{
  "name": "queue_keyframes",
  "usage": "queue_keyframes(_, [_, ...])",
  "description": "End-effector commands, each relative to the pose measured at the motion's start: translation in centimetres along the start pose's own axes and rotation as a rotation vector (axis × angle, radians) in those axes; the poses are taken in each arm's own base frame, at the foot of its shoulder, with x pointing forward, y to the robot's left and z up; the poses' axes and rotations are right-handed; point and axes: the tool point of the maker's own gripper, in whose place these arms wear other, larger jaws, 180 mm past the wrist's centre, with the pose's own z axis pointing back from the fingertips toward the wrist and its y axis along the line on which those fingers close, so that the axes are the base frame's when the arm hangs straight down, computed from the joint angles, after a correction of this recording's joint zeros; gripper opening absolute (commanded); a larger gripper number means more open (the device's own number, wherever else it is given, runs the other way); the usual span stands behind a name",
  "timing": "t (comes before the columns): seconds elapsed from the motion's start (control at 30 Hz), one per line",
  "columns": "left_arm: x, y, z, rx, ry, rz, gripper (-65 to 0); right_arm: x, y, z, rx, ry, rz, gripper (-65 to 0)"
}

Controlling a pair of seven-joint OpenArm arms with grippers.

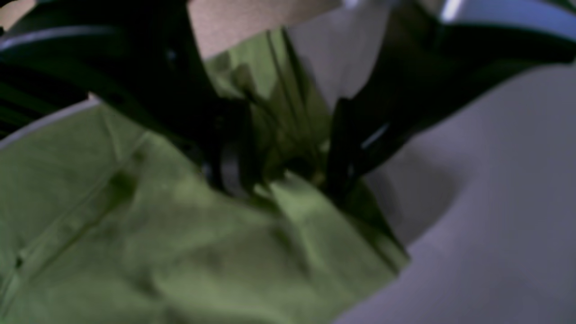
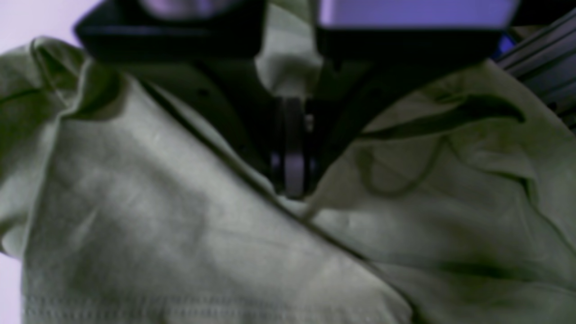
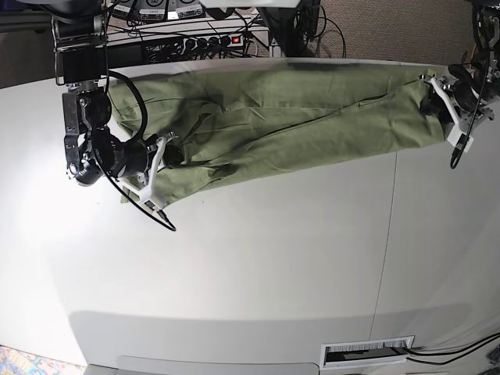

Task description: Fold the T-shirt properly

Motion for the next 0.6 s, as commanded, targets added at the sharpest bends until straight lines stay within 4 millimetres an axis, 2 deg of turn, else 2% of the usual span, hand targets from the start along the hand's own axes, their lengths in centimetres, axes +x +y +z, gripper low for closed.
queue_keyframes(0.0, [0.6,1.0,0.5,0.018,-0.017,-0.003,-36.2,0.6,-0.9,1.0,-0.033,-0.008,0.016,-65.0])
queue_keyframes(0.17, [-1.7,3.7,0.1,0.112,0.047,-0.025,-36.2,0.6,-1.0,1.0,-0.034,-0.008,0.016,-65.0])
queue_keyframes(0.27, [-2.2,4.0,-0.1,0.119,0.056,-0.010,-36.2,0.6,-1.0,1.0,-0.034,-0.007,0.016,-65.0])
queue_keyframes(0.43, [-2.2,4.2,0.1,0.118,0.068,-0.005,-36.2,0.6,-1.0,1.0,-0.034,-0.007,0.016,-65.0])
queue_keyframes(0.57, [-1.2,4.4,1.0,0.077,0.042,0.059,-36.2,0.6,-1.0,1.0,-0.034,-0.007,0.017,-65.0])
